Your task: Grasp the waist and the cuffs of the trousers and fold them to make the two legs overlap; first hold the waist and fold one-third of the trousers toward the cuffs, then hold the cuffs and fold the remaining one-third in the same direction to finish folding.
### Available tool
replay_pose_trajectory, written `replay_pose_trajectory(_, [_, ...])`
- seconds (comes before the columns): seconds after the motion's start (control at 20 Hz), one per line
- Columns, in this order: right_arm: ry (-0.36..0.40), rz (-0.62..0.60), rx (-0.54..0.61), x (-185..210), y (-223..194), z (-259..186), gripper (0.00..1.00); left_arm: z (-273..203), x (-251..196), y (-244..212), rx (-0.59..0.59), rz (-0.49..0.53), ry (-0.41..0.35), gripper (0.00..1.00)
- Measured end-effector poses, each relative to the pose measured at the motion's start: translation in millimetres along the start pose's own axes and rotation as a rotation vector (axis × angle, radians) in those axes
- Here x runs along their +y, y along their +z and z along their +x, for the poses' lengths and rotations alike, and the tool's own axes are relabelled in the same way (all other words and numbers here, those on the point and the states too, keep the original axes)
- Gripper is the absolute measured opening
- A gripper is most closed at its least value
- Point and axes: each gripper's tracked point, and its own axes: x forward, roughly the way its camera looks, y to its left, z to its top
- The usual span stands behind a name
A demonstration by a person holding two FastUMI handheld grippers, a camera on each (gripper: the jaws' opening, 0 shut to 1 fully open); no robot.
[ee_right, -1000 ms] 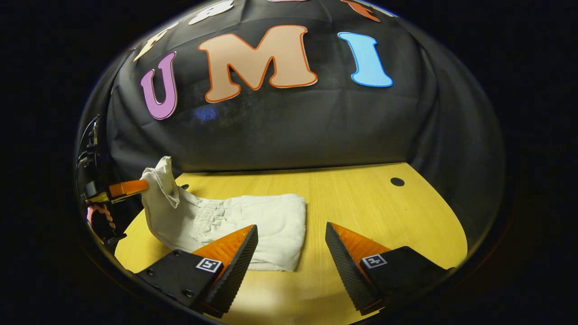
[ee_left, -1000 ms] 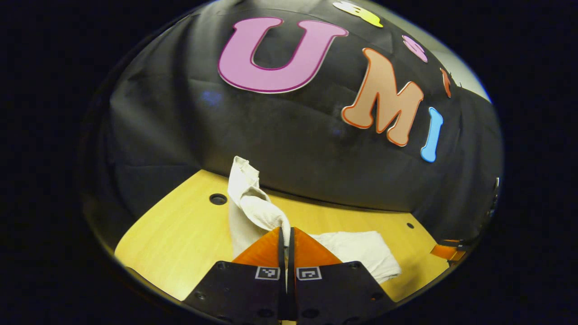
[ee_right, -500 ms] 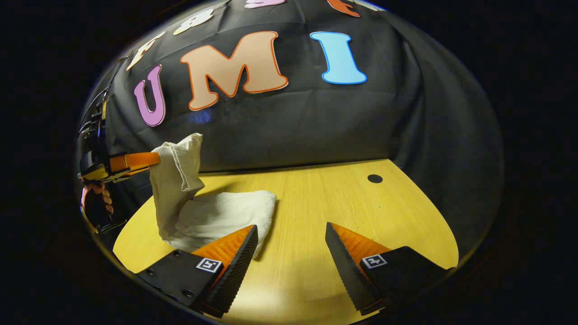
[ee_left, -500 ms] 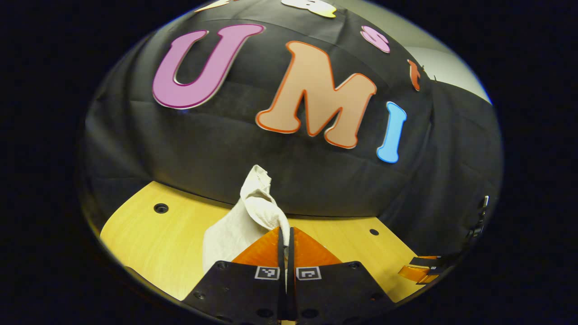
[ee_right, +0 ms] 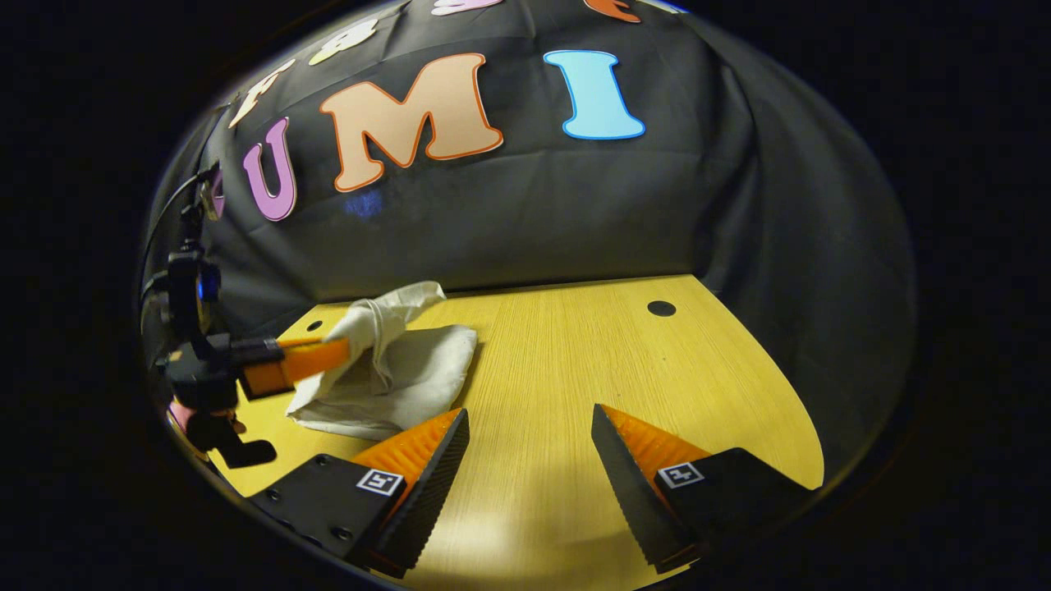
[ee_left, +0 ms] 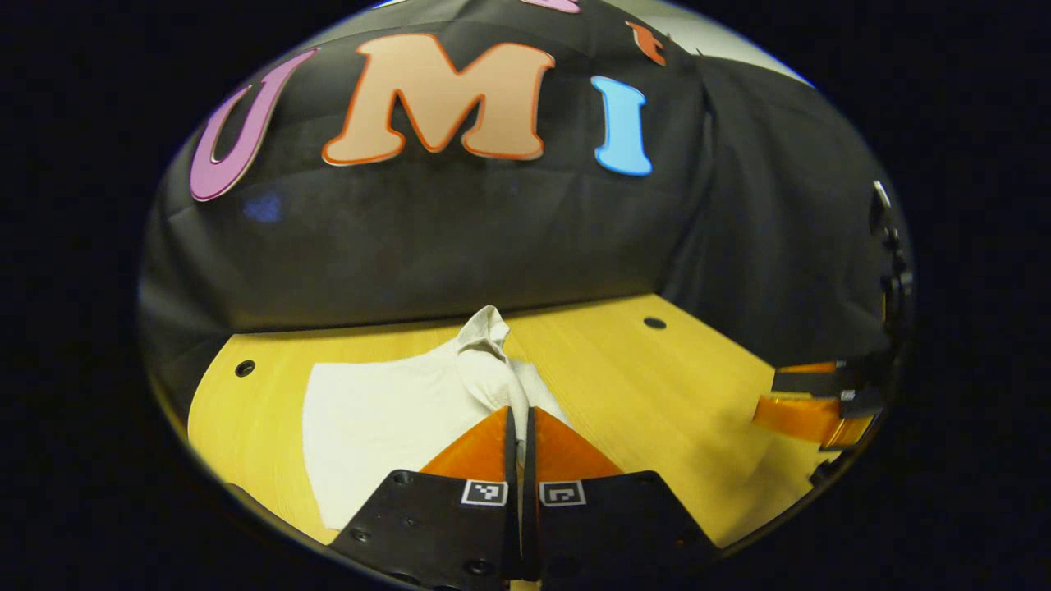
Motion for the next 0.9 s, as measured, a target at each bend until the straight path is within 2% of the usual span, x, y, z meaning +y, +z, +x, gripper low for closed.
replay_pose_trajectory(0.1, [0.004, -0.003, 0.0, -0.8, -0.7, -3.9, 0.96, 3.4, -10.1, -19.5, 0.037, -0.007, -0.017, 0.03])
replay_pose_trajectory(0.2, [0.019, -0.001, -0.001, 3.0, -1.3, -6.3, 0.96, 4.6, -20.6, -29.6, 0.062, -0.059, -0.033, 0.14])
replay_pose_trajectory(0.3, [0.036, -0.003, -0.004, 8.9, -0.4, -10.0, 0.92, -2.3, -29.4, -27.6, 0.042, -0.117, -0.047, 0.49])
replay_pose_trajectory(0.35, [0.046, -0.005, -0.009, 13.3, 0.4, -11.1, 0.96, -8.6, -21.5, -25.0, 0.027, -0.121, -0.011, 0.66])
replay_pose_trajectory(0.45, [0.061, -0.014, -0.025, 22.1, 3.5, -16.2, 0.96, -26.1, 2.1, -14.8, -0.006, -0.13, 0.052, 0.98])
replay_pose_trajectory(0.5, [0.068, -0.02, -0.032, 28.1, 5.6, -18.1, 0.92, -38.1, 11.9, -12.9, -0.023, -0.135, 0.081, 0.96])
replay_pose_trajectory(0.55, [0.075, -0.021, -0.039, 33.7, 6.2, -20.9, 0.97, -48.0, 22.1, -9.7, -0.036, -0.147, 0.107, 0.95])
replay_pose_trajectory(0.6, [0.08, -0.021, -0.043, 40.1, 7.6, -23.8, 0.92, -56.1, 28.2, -9.6, -0.045, -0.159, 0.133, 0.95])
replay_pose_trajectory(0.65, [0.083, -0.02, -0.05, 45.5, 8.4, -27.2, 0.92, -66.6, 38.8, -7.9, -0.054, -0.17, 0.16, 0.95])
replay_pose_trajectory(0.7, [0.086, -0.018, -0.056, 51.7, 10.6, -30.3, 0.97, -77.6, 51.2, -6.7, -0.062, -0.18, 0.186, 0.95])
replay_pose_trajectory(0.75, [0.088, -0.013, -0.059, 58.8, 11.4, -33.3, 0.92, -87.1, 63.0, -5.2, -0.069, -0.187, 0.21, 0.95])
replay_pose_trajectory(0.8, [0.089, -0.01, -0.065, 65.3, 14.2, -36.4, 0.97, -98.3, 74.6, -3.8, -0.074, -0.194, 0.23, 0.95])
replay_pose_trajectory(0.85, [0.086, -0.009, -0.076, 71.4, 17.1, -40.0, 0.92, -108.3, 85.5, -2.8, -0.079, -0.2, 0.25, 0.95])
replay_pose_trajectory(0.9, [0.078, -0.012, -0.087, 76.7, 19.7, -42.6, 0.97, -119.7, 98.1, -2.7, -0.084, -0.207, 0.267, 0.95])
